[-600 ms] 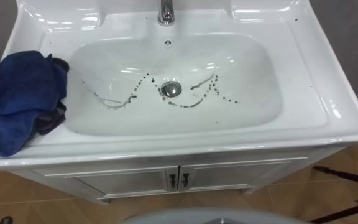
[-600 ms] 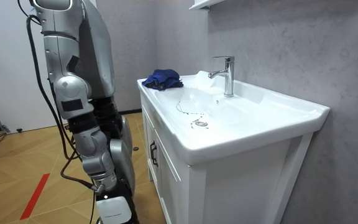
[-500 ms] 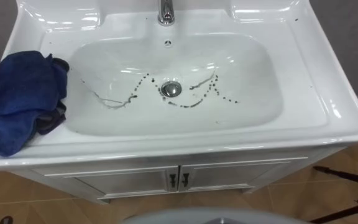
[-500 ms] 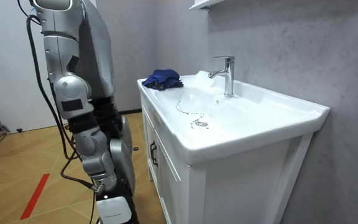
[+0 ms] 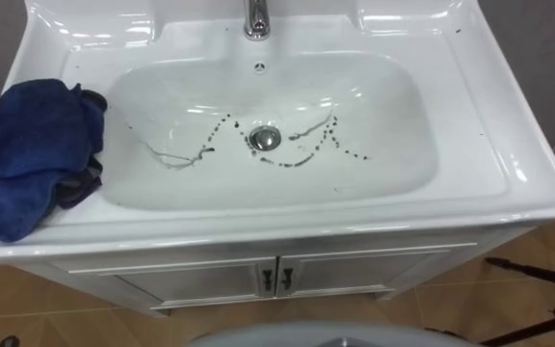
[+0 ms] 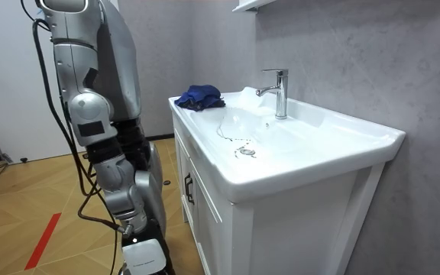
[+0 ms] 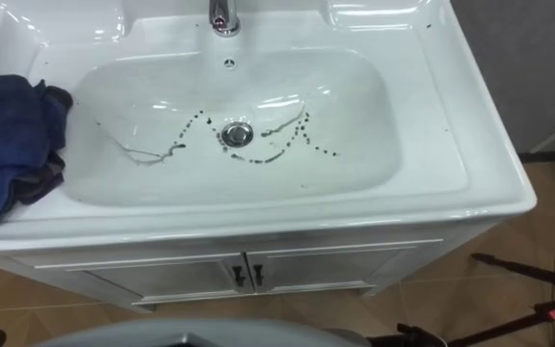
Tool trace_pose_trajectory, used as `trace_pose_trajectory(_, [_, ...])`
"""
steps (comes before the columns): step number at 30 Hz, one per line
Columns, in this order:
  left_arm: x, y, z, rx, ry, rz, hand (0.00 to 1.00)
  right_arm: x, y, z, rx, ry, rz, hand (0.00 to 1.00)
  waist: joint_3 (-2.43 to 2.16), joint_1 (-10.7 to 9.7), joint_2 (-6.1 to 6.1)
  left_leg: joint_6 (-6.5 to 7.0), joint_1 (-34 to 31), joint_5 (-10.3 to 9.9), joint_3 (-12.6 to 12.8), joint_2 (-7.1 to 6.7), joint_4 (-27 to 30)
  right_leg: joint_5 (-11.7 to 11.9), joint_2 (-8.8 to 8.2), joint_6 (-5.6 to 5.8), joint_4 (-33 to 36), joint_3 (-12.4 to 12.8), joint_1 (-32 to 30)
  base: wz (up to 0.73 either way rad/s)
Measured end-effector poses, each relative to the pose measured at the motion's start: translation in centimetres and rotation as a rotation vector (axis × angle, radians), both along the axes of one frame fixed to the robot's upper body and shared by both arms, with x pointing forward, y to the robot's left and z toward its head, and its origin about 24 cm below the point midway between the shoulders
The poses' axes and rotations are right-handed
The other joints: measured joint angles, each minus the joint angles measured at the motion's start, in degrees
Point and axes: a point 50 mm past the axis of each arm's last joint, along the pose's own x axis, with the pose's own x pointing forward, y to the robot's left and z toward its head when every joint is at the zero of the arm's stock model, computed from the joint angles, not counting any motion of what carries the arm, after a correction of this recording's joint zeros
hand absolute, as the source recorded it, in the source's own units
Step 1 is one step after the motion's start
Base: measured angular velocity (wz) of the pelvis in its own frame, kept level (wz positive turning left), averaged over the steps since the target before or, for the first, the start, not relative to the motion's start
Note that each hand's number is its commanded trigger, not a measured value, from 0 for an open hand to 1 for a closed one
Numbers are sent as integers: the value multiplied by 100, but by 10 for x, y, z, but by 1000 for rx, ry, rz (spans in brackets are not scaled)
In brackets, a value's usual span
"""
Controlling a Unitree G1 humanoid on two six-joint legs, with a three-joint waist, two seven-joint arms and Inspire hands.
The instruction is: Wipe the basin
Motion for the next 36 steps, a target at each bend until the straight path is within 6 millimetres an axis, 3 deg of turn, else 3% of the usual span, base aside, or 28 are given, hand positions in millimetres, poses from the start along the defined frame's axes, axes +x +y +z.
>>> trace_pose_trajectory(12, [-1, 2, 1, 22, -10, 36, 0, -1, 0, 0, -3, 2, -6, 0, -8, 14, 14, -4, -1, -2, 5, 7, -5, 0, 7, -1, 7, -2, 12, 0])
trace_pose_trajectory(25, [-23, 12, 4, 87, -92, 502, 0, -1, -1, 0, -11, 6, 3, 0, -29, 54, 46, -7, -3, -6, -50, 5, 0, 0, -4, -2, 5, -69, 4, 1])
trace_pose_trajectory(30, [-26, 27, 10, 172, -163, 636, 0, -3, -3, 1, -14, 22, 11, 0, -33, 252, 47, -6, 1, -5, -167, -7, 35, -11, -25, -1, 9, -178, 67, 11])
trace_pose_trajectory(36, [-14, 52, 24, 350, -324, 761, 0, -3, -7, 1, -29, 32, 45, 0, -39, 555, 90, -16, -43, -1, -353, -15, 82, -35, -40, -19, 6, -349, 116, 15])
